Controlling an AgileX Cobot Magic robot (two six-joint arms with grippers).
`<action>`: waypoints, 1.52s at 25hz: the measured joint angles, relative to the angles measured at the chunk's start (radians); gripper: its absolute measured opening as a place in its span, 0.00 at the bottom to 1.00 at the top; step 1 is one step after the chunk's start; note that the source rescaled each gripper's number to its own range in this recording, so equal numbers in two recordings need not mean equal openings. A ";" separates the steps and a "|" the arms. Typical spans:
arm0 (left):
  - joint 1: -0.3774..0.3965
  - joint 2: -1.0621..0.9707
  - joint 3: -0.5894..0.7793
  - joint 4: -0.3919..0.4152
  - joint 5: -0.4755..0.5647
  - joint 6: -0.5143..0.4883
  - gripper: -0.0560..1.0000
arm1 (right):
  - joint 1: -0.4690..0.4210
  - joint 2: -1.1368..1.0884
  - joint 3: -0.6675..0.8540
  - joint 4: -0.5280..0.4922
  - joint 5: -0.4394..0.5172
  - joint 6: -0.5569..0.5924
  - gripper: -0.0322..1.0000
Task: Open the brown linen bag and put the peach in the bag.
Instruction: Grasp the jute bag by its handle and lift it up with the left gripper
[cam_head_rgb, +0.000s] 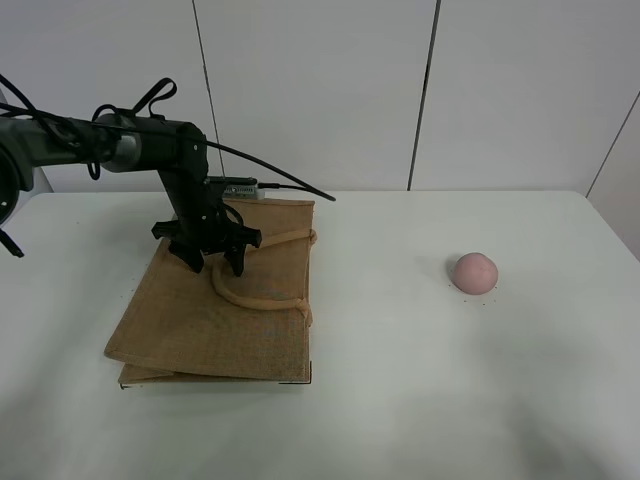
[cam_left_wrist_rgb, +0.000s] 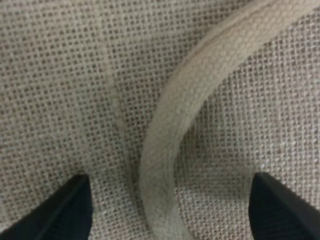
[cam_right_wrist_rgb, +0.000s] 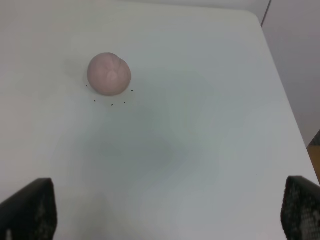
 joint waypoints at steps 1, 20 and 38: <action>0.000 0.003 0.000 -0.001 -0.005 0.000 0.94 | 0.000 0.000 0.000 0.000 0.000 0.000 1.00; 0.002 0.033 -0.013 0.001 0.021 -0.001 0.07 | 0.000 0.000 0.000 0.000 0.000 0.000 1.00; 0.002 -0.120 -0.389 0.031 0.318 0.041 0.06 | 0.000 0.000 0.000 0.003 0.000 0.000 1.00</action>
